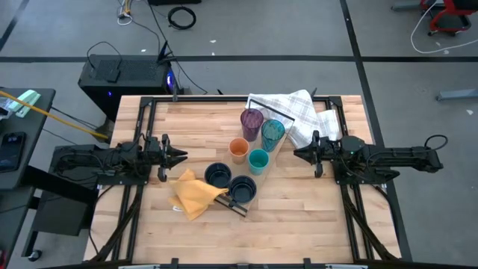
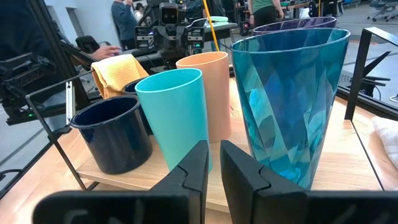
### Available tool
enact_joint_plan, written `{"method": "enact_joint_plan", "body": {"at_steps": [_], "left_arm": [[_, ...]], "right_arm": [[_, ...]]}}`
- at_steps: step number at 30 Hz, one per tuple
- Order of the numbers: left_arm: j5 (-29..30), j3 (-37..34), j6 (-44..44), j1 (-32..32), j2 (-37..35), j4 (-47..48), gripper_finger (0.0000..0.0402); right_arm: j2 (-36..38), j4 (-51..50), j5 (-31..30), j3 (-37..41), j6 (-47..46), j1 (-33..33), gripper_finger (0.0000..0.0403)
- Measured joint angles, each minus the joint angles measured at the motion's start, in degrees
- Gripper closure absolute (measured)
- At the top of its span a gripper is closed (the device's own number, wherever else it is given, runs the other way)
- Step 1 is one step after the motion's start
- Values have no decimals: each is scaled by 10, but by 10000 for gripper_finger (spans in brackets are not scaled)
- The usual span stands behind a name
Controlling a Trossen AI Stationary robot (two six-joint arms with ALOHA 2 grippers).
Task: Stack small to large cups/mugs on shelf
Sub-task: Return to Home Position
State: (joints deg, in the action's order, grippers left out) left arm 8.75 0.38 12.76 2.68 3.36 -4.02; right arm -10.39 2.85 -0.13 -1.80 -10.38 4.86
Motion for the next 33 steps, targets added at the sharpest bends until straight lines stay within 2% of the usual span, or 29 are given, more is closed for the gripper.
{"method": "enact_joint_plan", "body": {"at_steps": [9, 20, 33], "left_arm": [[0, 0, 0, 0, 0, 0, 319], [0, 0, 0, 0, 0, 0, 308], [0, 0, 0, 0, 0, 0, 319]], "right_arm": [[0, 0, 0, 0, 0, 0, 354], [0, 0, 0, 0, 0, 0, 353], [0, 0, 0, 0, 0, 0, 353]]}}
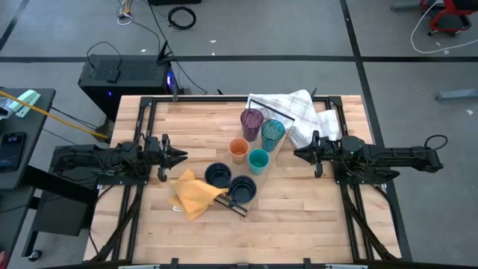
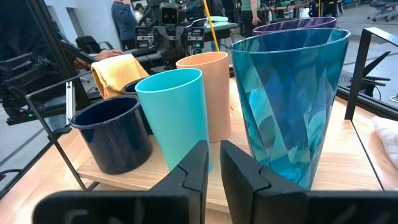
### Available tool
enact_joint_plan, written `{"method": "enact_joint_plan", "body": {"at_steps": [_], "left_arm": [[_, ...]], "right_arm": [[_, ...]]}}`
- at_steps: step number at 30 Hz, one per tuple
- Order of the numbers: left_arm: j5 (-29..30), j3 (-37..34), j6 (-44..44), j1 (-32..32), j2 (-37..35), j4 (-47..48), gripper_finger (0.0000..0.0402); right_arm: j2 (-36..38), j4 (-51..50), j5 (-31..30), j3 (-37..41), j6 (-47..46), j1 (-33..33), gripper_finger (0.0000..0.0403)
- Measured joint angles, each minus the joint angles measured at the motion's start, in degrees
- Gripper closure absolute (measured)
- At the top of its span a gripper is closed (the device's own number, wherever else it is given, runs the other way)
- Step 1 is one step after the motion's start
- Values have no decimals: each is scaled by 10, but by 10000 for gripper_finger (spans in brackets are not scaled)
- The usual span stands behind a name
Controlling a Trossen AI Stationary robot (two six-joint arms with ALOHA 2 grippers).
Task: Stack small to large cups/mugs on shelf
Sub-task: Return to Home Position
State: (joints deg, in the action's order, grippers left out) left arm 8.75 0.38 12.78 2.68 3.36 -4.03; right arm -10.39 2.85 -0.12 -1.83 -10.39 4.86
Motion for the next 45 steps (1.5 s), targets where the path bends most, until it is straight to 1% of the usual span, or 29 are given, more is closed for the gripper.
{"method": "enact_joint_plan", "body": {"at_steps": [10, 19, 29, 39, 45], "left_arm": [[0, 0, 0, 0, 0, 0, 310], [0, 0, 0, 0, 0, 0, 321], [0, 0, 0, 0, 0, 0, 310], [0, 0, 0, 0, 0, 0, 321], [0, 0, 0, 0, 0, 0, 315]], "right_arm": [[0, 0, 0, 0, 0, 0, 353], [0, 0, 0, 0, 0, 0, 353], [0, 0, 0, 0, 0, 0, 353], [0, 0, 0, 0, 0, 0, 354], [0, 0, 0, 0, 0, 0, 354]]}}
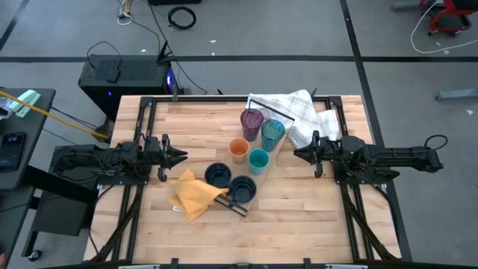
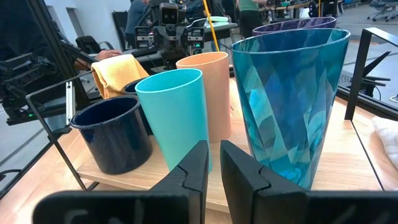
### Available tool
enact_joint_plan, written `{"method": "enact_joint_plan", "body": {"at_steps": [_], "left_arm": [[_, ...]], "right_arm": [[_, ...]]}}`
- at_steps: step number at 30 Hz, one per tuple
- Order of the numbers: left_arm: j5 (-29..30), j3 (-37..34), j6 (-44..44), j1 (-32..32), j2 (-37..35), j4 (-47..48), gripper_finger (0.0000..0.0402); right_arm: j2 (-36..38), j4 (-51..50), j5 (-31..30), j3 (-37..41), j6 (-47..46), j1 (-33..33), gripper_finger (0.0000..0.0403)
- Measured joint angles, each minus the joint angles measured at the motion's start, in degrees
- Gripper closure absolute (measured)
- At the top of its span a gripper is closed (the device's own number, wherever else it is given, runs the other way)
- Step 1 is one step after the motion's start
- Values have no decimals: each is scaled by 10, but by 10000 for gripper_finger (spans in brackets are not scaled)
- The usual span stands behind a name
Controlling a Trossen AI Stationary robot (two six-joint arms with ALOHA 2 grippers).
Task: Stack small to large cups/mugs on shelf
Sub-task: Return to Home Position
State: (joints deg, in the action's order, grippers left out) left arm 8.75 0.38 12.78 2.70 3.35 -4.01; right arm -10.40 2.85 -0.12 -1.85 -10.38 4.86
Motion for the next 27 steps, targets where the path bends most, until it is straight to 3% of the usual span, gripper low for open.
{"method": "enact_joint_plan", "body": {"at_steps": [27], "left_arm": [[0, 0, 0, 0, 0, 0, 313]], "right_arm": [[0, 0, 0, 0, 0, 0, 353]]}}
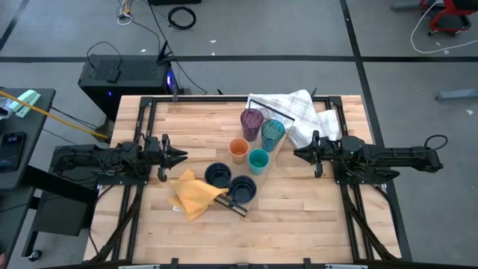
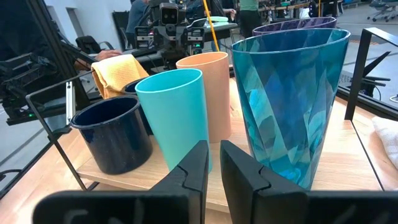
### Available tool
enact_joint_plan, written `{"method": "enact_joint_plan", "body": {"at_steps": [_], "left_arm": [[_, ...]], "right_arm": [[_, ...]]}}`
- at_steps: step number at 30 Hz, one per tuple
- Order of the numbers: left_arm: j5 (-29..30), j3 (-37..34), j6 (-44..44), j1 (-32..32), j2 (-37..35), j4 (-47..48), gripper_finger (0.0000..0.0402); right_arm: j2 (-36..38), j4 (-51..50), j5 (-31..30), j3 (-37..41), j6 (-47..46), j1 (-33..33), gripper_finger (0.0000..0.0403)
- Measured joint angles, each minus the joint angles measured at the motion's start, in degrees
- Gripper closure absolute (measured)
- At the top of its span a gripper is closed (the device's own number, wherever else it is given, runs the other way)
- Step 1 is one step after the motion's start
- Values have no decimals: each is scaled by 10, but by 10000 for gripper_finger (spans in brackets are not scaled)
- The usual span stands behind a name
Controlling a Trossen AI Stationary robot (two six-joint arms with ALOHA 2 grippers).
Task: Stack small to large cups/mugs on shelf
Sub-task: Return to Home Position
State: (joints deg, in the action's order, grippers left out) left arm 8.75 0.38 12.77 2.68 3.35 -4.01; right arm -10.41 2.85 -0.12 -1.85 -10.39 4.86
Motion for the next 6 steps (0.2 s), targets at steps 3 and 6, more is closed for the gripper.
{"method": "enact_joint_plan", "body": {"at_steps": [3, 6], "left_arm": [[0, 0, 0, 0, 0, 0, 318], [0, 0, 0, 0, 0, 0, 321]], "right_arm": [[0, 0, 0, 0, 0, 0, 353], [0, 0, 0, 0, 0, 0, 353]]}}
